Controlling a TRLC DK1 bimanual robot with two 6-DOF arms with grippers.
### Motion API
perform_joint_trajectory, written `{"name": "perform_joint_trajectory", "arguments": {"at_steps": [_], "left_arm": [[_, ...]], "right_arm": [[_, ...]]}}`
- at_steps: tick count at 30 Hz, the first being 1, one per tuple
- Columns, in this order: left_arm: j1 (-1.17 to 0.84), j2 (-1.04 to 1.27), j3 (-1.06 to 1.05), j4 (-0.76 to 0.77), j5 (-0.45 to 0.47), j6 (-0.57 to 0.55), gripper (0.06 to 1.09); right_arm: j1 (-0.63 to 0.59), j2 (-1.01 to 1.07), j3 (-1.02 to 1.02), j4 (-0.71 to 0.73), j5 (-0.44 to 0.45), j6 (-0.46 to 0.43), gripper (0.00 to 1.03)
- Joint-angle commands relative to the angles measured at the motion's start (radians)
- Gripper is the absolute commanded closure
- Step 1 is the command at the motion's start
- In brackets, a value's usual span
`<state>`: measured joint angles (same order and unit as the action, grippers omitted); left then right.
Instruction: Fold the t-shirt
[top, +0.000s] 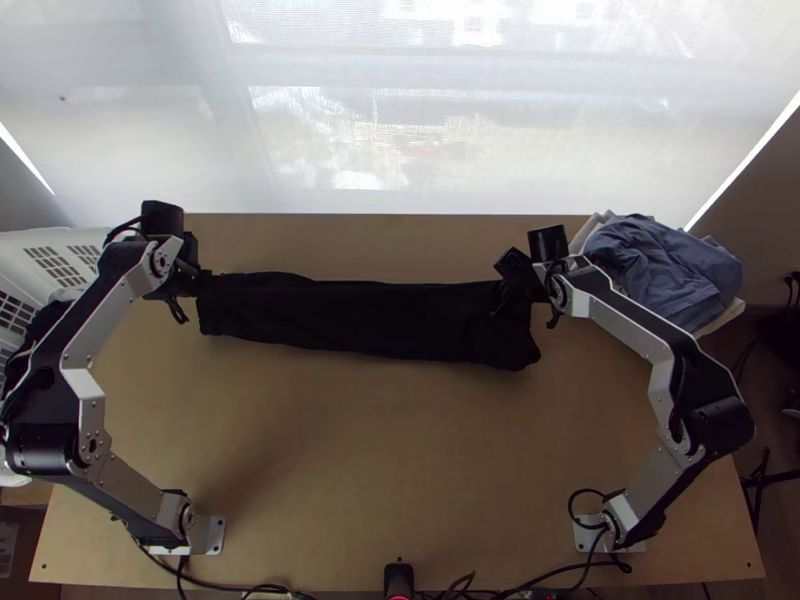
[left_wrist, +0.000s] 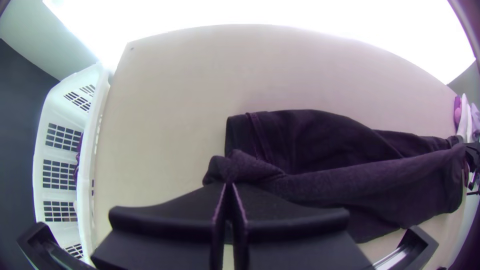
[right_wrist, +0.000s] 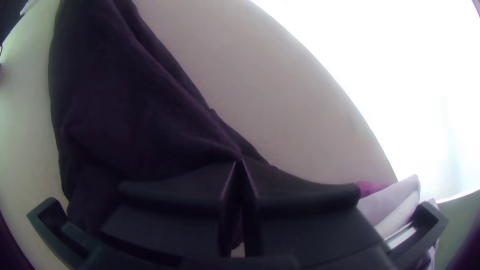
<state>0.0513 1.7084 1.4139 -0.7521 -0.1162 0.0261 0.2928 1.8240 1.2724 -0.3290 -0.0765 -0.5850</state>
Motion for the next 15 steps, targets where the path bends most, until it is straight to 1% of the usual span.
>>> {"name": "perform_joint_trajectory", "arguments": {"at_steps": [1, 6, 15], "left_arm": [[-0.013, 0.117, 0.108, -0.001, -0.02, 0.005, 1.05], [-0.013, 0.183, 0.151, -0.003, -0.033, 0.009, 1.05], [-0.01, 0.238, 0.165, 0.005, -0.037, 0.011, 1.05]], "right_arm": [[-0.018, 0.05, 0.028, 0.001, 0.001, -0.004, 1.0], [-0.018, 0.074, 0.044, -0.001, 0.001, -0.006, 1.0], [-0.018, 0.124, 0.09, 0.001, 0.001, -0.004, 1.0]]}}
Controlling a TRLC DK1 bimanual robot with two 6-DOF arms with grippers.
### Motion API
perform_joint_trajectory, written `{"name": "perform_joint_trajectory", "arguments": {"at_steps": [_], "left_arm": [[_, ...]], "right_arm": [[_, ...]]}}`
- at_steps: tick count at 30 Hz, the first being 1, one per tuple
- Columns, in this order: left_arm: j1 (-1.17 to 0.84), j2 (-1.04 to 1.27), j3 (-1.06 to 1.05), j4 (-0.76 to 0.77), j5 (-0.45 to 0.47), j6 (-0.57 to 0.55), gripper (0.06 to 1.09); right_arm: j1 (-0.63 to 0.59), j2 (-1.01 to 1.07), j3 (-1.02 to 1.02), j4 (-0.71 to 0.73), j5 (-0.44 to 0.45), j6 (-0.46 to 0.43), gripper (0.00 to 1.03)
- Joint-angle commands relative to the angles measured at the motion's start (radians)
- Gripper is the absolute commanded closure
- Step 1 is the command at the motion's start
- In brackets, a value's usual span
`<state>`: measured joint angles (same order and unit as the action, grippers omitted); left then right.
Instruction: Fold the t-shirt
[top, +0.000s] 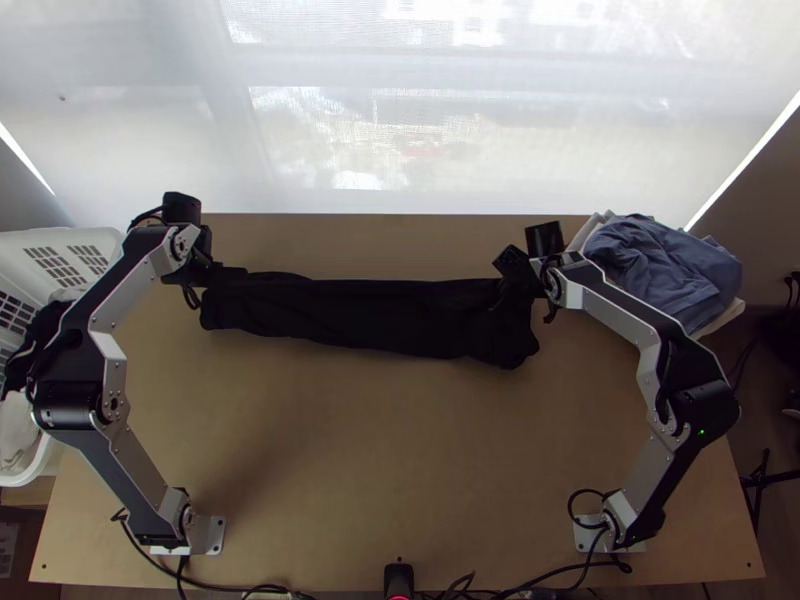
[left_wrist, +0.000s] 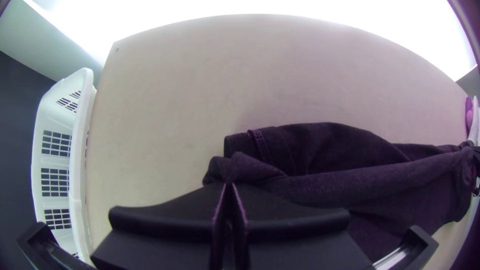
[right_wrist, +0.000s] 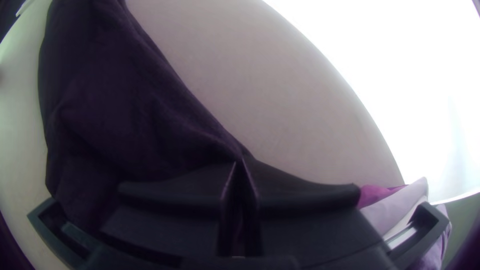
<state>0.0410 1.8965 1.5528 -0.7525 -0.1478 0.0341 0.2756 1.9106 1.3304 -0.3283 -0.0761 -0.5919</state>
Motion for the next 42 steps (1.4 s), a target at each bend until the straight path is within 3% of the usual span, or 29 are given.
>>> {"name": "perform_joint_trajectory", "arguments": {"at_steps": [1, 22, 33, 34, 35, 36, 38, 39, 40, 42], "left_arm": [[0.002, 0.056, 0.03, 0.007, -0.006, 0.003, 1.05], [0.011, 0.065, 0.013, 0.012, -0.006, 0.0, 1.05], [0.002, 0.081, 0.035, 0.013, -0.006, 0.0, 1.05], [0.0, 0.082, 0.038, 0.015, -0.006, 0.0, 1.05], [-0.001, 0.082, 0.043, 0.016, -0.006, -0.002, 1.02], [-0.001, 0.082, 0.047, 0.015, -0.004, -0.003, 0.91], [-0.003, 0.075, 0.055, 0.01, -0.004, -0.011, 0.6], [-0.001, 0.07, 0.061, -0.007, -0.004, -0.011, 0.45], [-0.001, 0.067, 0.072, -0.033, -0.004, -0.011, 0.33], [0.0, 0.049, 0.076, -0.079, -0.003, -0.011, 0.26]], "right_arm": [[-0.001, 0.045, 0.036, 0.0, 0.001, 0.003, 1.0], [0.011, 0.208, 0.254, -0.012, 0.002, -0.013, 1.0], [-0.046, 0.183, 0.145, -0.028, 0.004, -0.029, 1.0], [-0.046, 0.177, 0.144, -0.028, 0.002, -0.025, 0.93], [-0.044, 0.168, 0.139, -0.029, 0.002, -0.016, 0.79], [-0.042, 0.157, 0.133, -0.029, 0.002, -0.008, 0.61], [-0.035, 0.131, 0.125, -0.029, 0.002, 0.024, 0.21], [-0.029, 0.117, 0.122, -0.032, 0.002, 0.037, 0.09], [-0.023, 0.102, 0.122, -0.034, 0.002, 0.047, 0.05], [-0.013, 0.065, 0.122, -0.035, 0.002, 0.069, 0.05]]}}
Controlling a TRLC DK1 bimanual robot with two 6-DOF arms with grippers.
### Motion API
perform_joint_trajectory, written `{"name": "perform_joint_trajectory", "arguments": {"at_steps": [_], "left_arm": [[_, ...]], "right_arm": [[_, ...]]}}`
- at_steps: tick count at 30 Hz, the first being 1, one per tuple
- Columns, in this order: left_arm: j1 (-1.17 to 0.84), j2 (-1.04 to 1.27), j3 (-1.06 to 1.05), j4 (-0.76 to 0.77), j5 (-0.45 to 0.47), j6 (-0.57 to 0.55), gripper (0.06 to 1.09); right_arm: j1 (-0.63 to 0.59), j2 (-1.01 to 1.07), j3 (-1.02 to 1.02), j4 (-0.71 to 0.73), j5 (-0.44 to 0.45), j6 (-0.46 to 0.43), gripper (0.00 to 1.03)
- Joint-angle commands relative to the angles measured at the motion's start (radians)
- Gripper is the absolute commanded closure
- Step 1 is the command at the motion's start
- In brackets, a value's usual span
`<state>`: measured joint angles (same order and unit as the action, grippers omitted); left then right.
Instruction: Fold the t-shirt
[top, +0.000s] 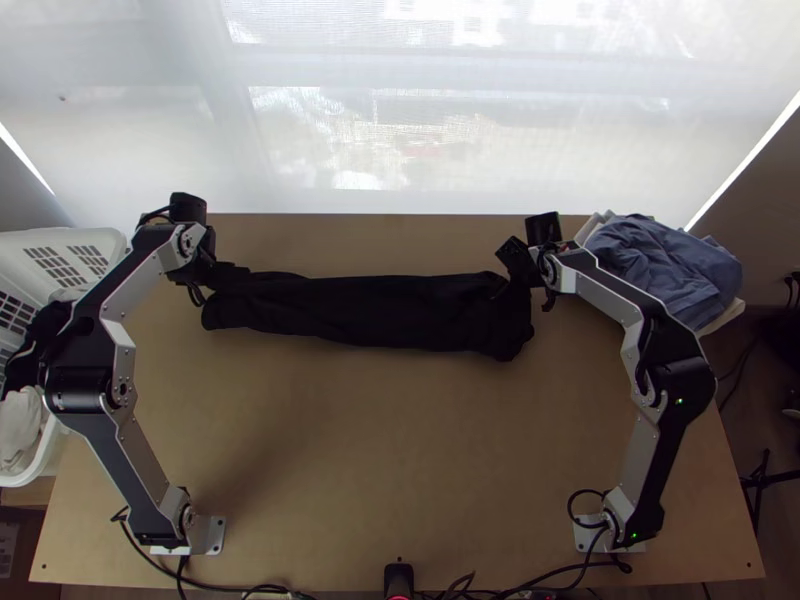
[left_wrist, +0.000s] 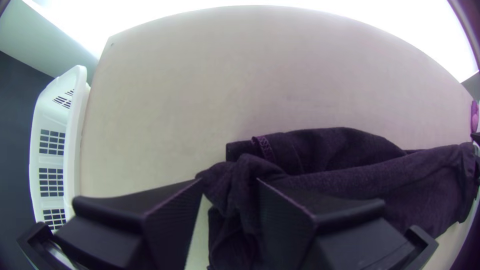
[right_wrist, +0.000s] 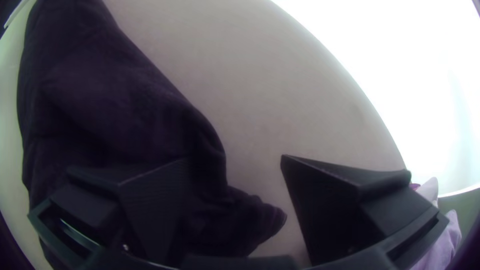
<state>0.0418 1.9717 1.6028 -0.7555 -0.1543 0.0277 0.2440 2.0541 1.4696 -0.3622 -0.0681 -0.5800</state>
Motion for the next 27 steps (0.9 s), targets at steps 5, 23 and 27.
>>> {"name": "perform_joint_trajectory", "arguments": {"at_steps": [5, 23, 27], "left_arm": [[0.02, -0.088, 0.026, -0.22, 0.044, -0.017, 0.2], [0.027, -0.137, -0.087, -0.248, 0.047, -0.051, 0.21], [0.026, -0.114, -0.093, -0.212, 0.047, -0.054, 0.21]], "right_arm": [[0.044, -0.172, -0.009, -0.018, -0.006, 0.081, 0.05], [0.267, -0.284, -0.129, -0.106, -0.006, 0.164, 0.05], [0.284, -0.258, -0.178, -0.078, -0.006, 0.167, 0.05]]}}
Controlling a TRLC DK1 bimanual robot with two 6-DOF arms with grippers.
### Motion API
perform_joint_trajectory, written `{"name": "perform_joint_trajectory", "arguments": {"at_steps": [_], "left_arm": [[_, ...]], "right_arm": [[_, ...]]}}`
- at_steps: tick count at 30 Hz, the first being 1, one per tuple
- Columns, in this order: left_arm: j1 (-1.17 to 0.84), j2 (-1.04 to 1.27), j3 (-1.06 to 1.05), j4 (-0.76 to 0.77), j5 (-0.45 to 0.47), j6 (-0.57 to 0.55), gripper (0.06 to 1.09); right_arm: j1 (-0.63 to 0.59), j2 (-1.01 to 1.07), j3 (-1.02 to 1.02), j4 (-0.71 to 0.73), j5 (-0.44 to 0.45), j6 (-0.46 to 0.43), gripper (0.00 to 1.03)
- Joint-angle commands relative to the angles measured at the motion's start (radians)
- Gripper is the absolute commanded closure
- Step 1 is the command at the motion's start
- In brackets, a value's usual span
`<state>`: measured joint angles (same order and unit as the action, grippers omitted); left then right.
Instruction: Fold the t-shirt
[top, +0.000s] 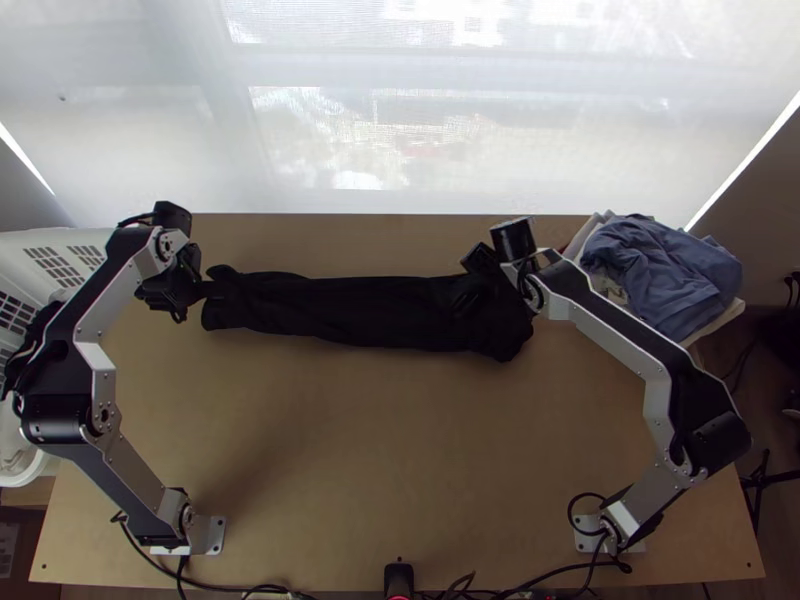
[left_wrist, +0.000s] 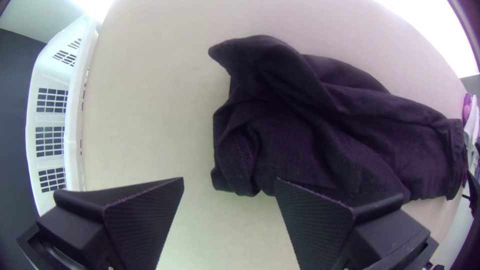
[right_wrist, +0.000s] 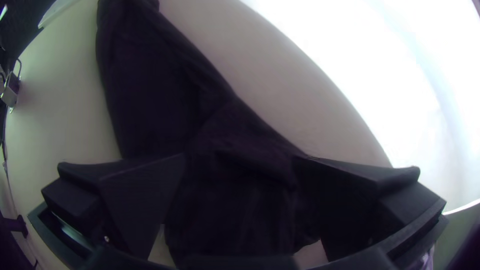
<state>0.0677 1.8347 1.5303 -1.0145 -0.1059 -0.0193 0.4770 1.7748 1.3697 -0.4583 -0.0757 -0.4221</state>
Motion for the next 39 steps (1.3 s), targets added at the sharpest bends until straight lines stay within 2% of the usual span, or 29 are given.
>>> {"name": "perform_joint_trajectory", "arguments": {"at_steps": [1, 7, 12, 17, 24, 39], "left_arm": [[-0.002, 0.029, -0.021, 0.051, -0.002, -0.008, 0.21], [-0.008, 0.057, -0.022, 0.062, -0.002, -0.008, 0.21], [-0.002, 0.072, -0.032, 0.07, -0.003, -0.007, 0.28], [0.0, 0.074, -0.041, 0.071, -0.002, -0.007, 0.64], [0.021, 0.072, -0.055, 0.071, -0.002, 0.015, 1.03], [0.099, 0.023, -0.047, -0.016, -0.003, 0.148, 1.05]], "right_arm": [[0.049, 0.034, -0.083, 0.023, 0.002, 0.009, 0.05], [0.022, 0.086, -0.101, 0.04, 0.004, 0.006, 0.05], [0.015, 0.087, -0.107, 0.049, 0.004, 0.006, 0.05], [0.011, 0.091, -0.109, 0.049, 0.005, 0.005, 0.05], [-0.014, 0.109, -0.116, 0.052, 0.008, 0.0, 0.05], [-0.058, 0.144, -0.124, 0.063, 0.014, -0.015, 0.05]]}}
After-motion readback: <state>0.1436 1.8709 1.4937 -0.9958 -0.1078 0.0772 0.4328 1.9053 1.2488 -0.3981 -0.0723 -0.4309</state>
